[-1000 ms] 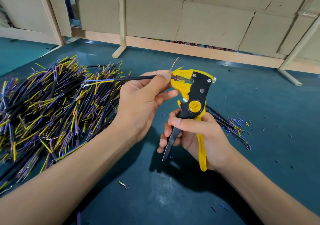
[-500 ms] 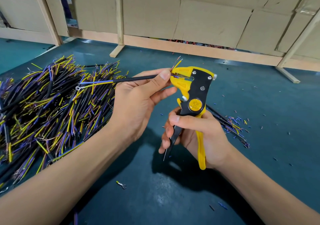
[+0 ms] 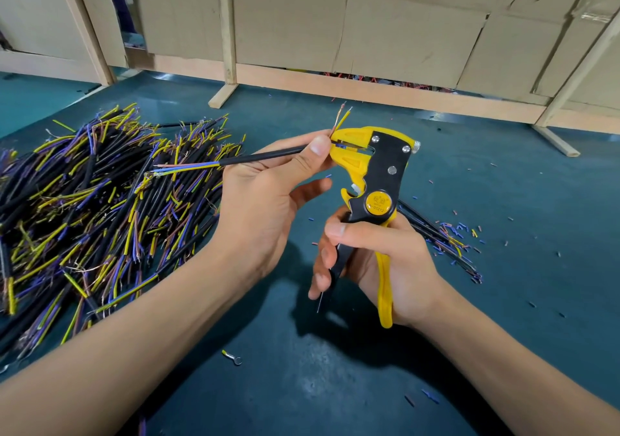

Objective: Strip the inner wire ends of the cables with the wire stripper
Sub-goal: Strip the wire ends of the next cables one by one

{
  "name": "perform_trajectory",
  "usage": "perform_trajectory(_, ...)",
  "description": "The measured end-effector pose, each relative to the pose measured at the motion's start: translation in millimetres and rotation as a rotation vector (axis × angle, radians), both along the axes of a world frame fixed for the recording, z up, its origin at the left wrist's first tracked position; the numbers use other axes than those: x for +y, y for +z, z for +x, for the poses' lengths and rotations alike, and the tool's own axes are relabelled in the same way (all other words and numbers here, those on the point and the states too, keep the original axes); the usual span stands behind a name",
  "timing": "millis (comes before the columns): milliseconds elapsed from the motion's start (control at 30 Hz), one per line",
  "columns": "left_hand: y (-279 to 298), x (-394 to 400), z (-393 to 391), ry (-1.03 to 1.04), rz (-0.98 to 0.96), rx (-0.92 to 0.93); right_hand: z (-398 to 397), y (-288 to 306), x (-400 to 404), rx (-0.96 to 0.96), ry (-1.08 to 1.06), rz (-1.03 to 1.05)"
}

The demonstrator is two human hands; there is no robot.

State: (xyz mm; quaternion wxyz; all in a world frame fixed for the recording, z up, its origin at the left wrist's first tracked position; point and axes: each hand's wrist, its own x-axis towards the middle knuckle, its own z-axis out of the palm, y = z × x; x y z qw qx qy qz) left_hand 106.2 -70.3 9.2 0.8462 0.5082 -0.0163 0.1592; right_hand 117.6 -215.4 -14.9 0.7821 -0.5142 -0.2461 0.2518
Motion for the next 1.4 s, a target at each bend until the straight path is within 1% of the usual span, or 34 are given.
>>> perform_trajectory(333, -3, -4, -1, -0.001, 0.049, -0.004, -5, 3, 4, 0.033, -0.043, 0.019)
perform_trajectory(433, -5, -4, -1, 0.026, 0.052, 0.020, -6, 3, 4, 0.056, -0.053, 0.009)
perform_trajectory(533, -6, -3, -1, 0.048, 0.093, 0.050, -4, 3, 4, 0.080, -0.077, -0.001)
perform_trajectory(700, -8, -3, 1, 0.057, 0.108, 0.116, 0, -2, 3, 0.065, -0.129, -0.014)
perform_trajectory(833, -3, 1, 2, 0.023, 0.146, 0.119, 3, 3, -3, 0.086, -0.068, 0.001)
perform_trajectory(933, 4, 9, 3, -0.038, 0.200, 0.099, 9, 9, -12, 0.064, -0.001, -0.003)
perform_trajectory(1067, 9, 16, 4, -0.108, 0.207, 0.088, 15, 15, -22, 0.046, 0.111, -0.025)
perform_trajectory(1200, 17, 26, 7, -0.187, 0.264, 0.072, 22, 20, -32, -0.007, 0.150, -0.106)
perform_trajectory(1233, 19, 28, 7, -0.169, 0.287, 0.072, 24, 21, -34, -0.030, 0.134, -0.138)
perform_trajectory(1300, 20, 24, 7, -0.054, 0.278, 0.088, 25, 20, -34, -0.082, 0.093, -0.203)
perform_trajectory(1400, 17, 6, 5, 0.100, 0.156, 0.168, 27, 14, -30, -0.182, 0.043, -0.335)
